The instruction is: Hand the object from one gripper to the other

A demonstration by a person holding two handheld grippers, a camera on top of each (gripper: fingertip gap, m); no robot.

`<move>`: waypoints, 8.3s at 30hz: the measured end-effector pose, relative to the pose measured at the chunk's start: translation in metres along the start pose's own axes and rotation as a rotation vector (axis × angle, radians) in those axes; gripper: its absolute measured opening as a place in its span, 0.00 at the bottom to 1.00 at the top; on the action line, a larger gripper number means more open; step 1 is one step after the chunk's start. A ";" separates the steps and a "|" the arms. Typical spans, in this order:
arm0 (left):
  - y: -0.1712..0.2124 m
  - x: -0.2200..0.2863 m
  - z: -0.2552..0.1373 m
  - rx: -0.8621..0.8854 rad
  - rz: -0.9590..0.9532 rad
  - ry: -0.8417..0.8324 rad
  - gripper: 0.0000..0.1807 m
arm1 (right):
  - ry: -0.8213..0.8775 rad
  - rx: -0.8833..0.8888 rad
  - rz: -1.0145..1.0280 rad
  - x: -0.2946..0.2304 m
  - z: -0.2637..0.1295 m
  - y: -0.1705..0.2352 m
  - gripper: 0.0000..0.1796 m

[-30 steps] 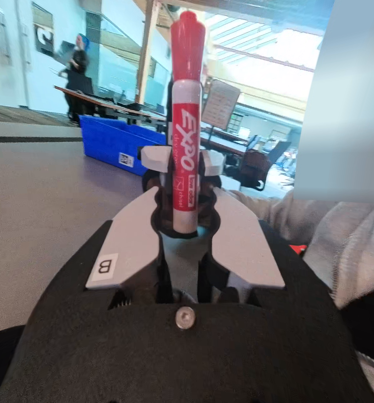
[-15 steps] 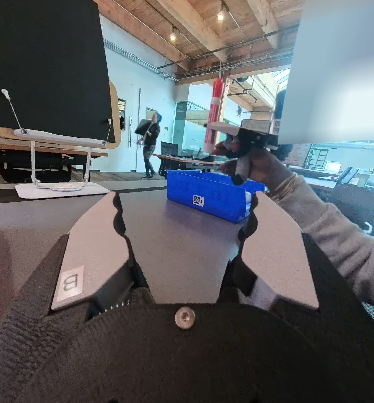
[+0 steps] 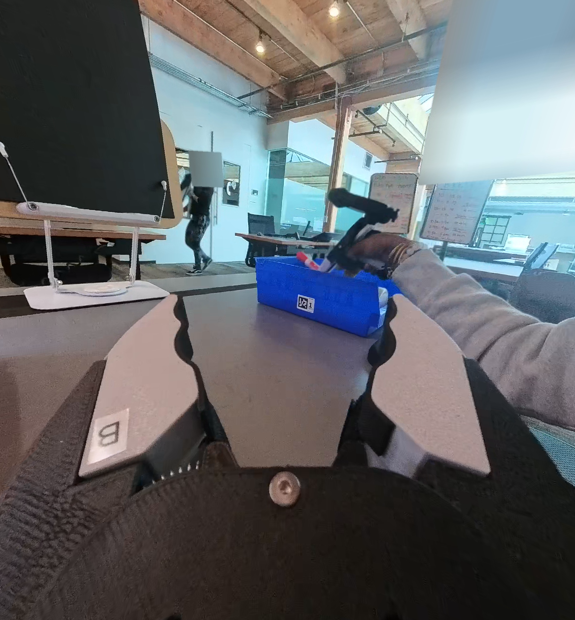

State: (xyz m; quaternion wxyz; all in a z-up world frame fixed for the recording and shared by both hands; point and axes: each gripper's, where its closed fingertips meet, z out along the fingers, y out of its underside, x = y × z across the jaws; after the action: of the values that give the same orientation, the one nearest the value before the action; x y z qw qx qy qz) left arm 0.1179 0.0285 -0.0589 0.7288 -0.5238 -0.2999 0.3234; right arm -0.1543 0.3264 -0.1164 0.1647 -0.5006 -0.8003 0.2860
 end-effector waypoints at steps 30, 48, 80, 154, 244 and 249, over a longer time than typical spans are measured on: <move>-0.072 -0.123 -0.067 -0.303 0.286 -0.325 0.43 | -0.367 1.801 -0.381 -0.231 -0.189 -0.030 0.64; 0.026 -0.312 -0.098 -1.129 0.376 -0.839 0.14 | -0.474 1.654 -0.440 -0.261 -0.157 -0.027 0.63; 0.011 0.023 -0.020 -0.259 -0.340 0.369 0.09 | -1.665 0.448 -0.378 -0.365 -0.125 0.070 0.22; 0.007 0.031 -0.036 -0.264 -0.040 0.393 0.09 | -1.562 0.583 -0.625 -0.376 -0.131 0.091 0.10; 0.021 0.022 -0.029 -0.161 0.726 0.234 0.37 | -1.779 0.004 -0.039 -0.383 -0.106 0.088 0.09; 0.020 0.024 -0.029 -0.155 0.711 0.245 0.19 | -1.802 -0.025 -0.042 -0.385 -0.109 0.092 0.09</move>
State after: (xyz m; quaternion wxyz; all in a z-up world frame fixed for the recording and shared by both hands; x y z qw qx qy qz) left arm 0.1522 0.0354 -0.0836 0.5598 -0.6833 -0.0337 0.4676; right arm 0.1417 0.0447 -0.0792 -0.5254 -0.0735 -0.6379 0.5582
